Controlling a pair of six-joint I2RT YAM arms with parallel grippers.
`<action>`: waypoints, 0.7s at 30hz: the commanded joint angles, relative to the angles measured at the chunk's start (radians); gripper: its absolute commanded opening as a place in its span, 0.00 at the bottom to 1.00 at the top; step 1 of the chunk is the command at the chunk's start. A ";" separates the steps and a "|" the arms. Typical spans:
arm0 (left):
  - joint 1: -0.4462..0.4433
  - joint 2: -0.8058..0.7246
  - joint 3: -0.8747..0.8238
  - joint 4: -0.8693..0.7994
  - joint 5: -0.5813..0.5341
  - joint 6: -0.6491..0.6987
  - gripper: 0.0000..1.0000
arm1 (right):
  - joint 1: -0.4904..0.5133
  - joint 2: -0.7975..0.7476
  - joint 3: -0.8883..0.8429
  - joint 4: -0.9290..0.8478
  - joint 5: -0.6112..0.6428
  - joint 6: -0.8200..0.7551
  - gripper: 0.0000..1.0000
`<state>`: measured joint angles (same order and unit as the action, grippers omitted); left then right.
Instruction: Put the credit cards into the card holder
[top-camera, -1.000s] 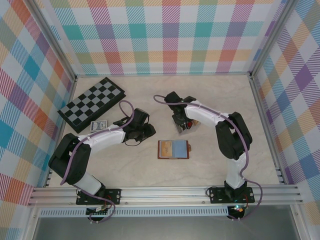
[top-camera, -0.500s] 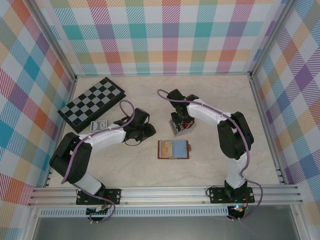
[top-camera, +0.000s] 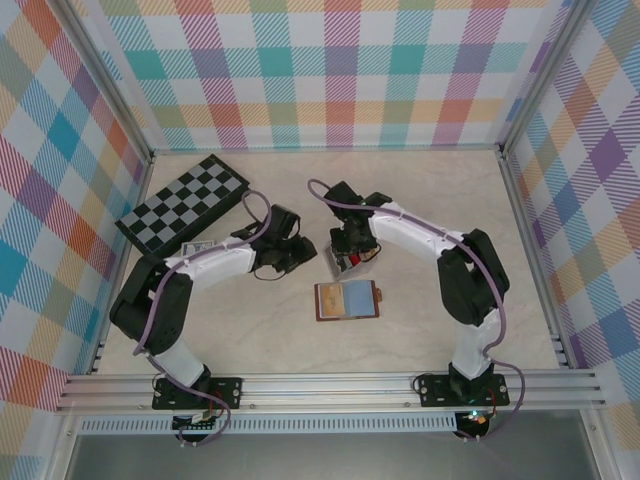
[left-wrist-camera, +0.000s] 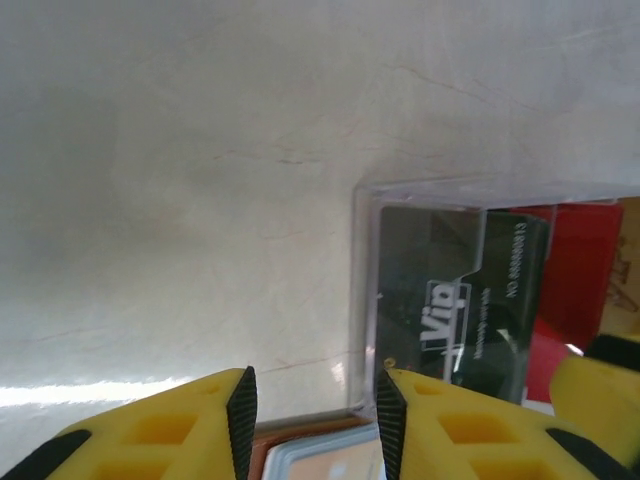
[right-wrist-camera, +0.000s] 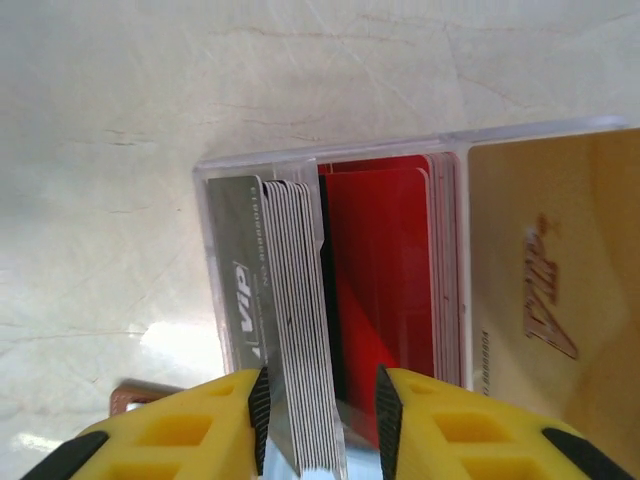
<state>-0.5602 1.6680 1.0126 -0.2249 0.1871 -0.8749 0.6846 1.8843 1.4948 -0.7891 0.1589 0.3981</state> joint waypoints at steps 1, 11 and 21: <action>0.013 0.067 0.063 0.043 0.079 -0.013 0.39 | -0.007 -0.069 0.014 -0.028 0.016 -0.044 0.36; 0.017 0.201 0.138 0.135 0.163 -0.069 0.42 | -0.022 -0.126 -0.068 0.026 -0.018 -0.097 0.35; 0.052 0.149 0.068 0.130 0.116 -0.088 0.45 | 0.024 -0.065 -0.081 0.096 -0.047 -0.144 0.34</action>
<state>-0.5339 1.8664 1.1164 -0.0978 0.3206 -0.9447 0.6884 1.7878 1.4059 -0.7151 0.0860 0.2966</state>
